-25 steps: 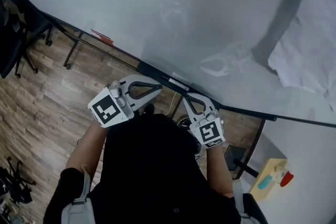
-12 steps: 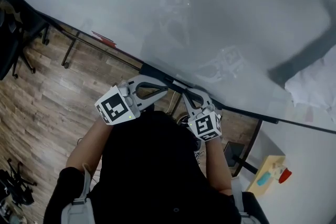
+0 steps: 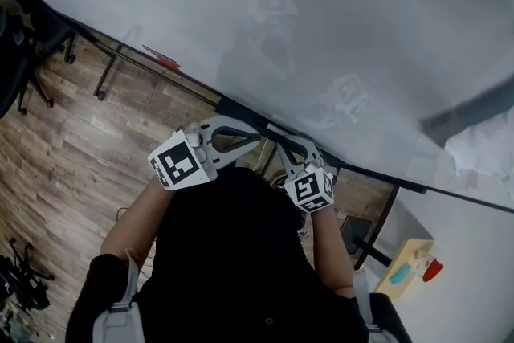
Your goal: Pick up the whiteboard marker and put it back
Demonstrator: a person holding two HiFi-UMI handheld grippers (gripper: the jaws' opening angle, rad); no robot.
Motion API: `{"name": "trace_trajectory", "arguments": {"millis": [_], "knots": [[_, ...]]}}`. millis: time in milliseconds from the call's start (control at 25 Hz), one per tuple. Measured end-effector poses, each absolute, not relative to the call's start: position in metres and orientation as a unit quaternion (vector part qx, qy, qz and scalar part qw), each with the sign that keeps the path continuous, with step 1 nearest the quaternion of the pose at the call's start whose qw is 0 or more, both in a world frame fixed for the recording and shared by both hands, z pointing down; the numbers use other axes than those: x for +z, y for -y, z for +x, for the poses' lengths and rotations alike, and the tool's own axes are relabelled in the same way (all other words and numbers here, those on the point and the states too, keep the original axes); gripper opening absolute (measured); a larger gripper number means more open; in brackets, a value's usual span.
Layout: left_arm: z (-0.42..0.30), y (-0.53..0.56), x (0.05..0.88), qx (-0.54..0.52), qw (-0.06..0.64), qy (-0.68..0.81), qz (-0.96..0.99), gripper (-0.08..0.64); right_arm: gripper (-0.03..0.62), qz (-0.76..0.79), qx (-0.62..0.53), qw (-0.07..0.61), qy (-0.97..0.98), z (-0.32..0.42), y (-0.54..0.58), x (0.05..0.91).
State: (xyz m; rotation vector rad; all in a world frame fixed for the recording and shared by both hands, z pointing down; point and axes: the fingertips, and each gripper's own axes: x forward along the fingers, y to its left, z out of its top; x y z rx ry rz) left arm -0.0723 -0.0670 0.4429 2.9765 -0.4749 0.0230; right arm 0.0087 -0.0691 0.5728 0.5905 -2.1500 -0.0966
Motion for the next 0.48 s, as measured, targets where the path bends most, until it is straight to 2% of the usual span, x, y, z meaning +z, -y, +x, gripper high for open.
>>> {"name": "trace_trajectory", "arguments": {"millis": [80,200,480], "knots": [[-0.071,0.064,0.443,0.004,0.071,0.148,0.986,0.012,0.025,0.233,-0.035,0.442,0.866,0.008,0.068,0.577],[-0.069,0.061,0.442,0.001,0.072,0.136,0.988,0.012,0.094,0.231,-0.028,0.443,0.866,0.006,0.068,0.583],[-0.07,0.06,0.444,-0.003,0.074,0.138,0.988,0.012,0.094,0.238,-0.057,0.471,0.847,0.007,0.072,0.594]]}}
